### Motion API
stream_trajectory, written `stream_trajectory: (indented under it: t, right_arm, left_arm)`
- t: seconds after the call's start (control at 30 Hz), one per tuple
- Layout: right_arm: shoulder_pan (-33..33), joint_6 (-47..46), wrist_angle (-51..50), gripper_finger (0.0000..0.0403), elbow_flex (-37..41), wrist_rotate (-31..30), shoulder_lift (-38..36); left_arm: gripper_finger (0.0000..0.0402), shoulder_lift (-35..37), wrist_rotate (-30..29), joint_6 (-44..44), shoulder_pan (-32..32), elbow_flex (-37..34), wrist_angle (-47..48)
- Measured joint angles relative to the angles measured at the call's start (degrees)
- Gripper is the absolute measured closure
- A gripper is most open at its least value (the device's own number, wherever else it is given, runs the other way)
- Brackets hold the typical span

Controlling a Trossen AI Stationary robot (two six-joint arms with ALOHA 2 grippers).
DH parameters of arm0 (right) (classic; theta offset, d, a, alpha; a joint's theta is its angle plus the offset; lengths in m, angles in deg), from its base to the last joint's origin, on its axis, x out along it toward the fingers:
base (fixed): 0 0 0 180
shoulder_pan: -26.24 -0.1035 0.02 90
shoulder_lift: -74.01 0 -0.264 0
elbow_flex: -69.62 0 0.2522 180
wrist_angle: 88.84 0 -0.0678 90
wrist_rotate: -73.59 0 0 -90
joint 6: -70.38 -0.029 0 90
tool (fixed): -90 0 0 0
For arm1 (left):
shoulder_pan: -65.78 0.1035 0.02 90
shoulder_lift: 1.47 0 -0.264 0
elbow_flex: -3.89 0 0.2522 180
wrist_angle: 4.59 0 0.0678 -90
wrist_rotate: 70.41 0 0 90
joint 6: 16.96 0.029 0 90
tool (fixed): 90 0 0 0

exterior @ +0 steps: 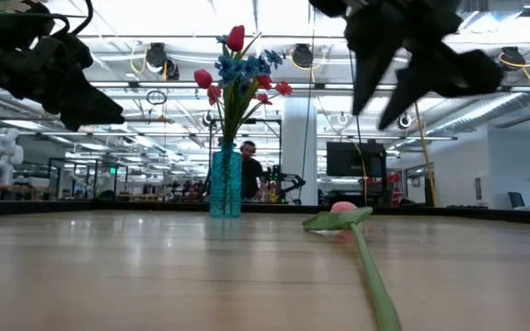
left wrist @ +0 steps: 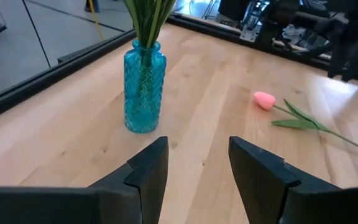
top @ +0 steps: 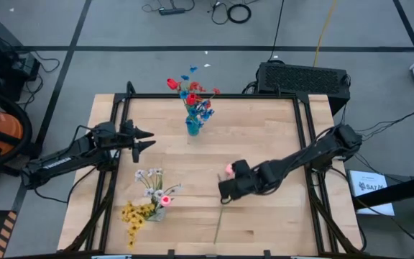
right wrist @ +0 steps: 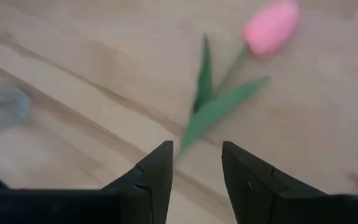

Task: Sort flowers into vase by color
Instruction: Put the pink tulip into the transparent flower vase

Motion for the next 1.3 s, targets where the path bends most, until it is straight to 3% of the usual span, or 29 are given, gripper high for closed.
stream_trajectory:
  t: [0.27,0.7,1.1,1.3]
  right_arm:
    - [-3.8,-4.2,1.6,0.0273,0.0,0.2,5.4]
    - [-2.5,-3.6,12.2,0.0273,0.1,4.6,14.9]
    - [-1.1,-2.3,13.6,0.0274,0.1,1.0,15.7]
    - [0.1,-2.0,13.4,0.0301,-0.3,2.2,18.6]
  left_arm:
    - [0.0226,0.0,0.4,0.0,0.0,0.0,-0.2]
    - [0.0226,0.0,0.4,0.0,0.0,0.0,-0.1]
    - [0.0226,0.0,0.4,-1.4,0.0,0.0,0.0]
    - [0.0226,0.0,0.4,-1.4,0.0,0.0,0.0]
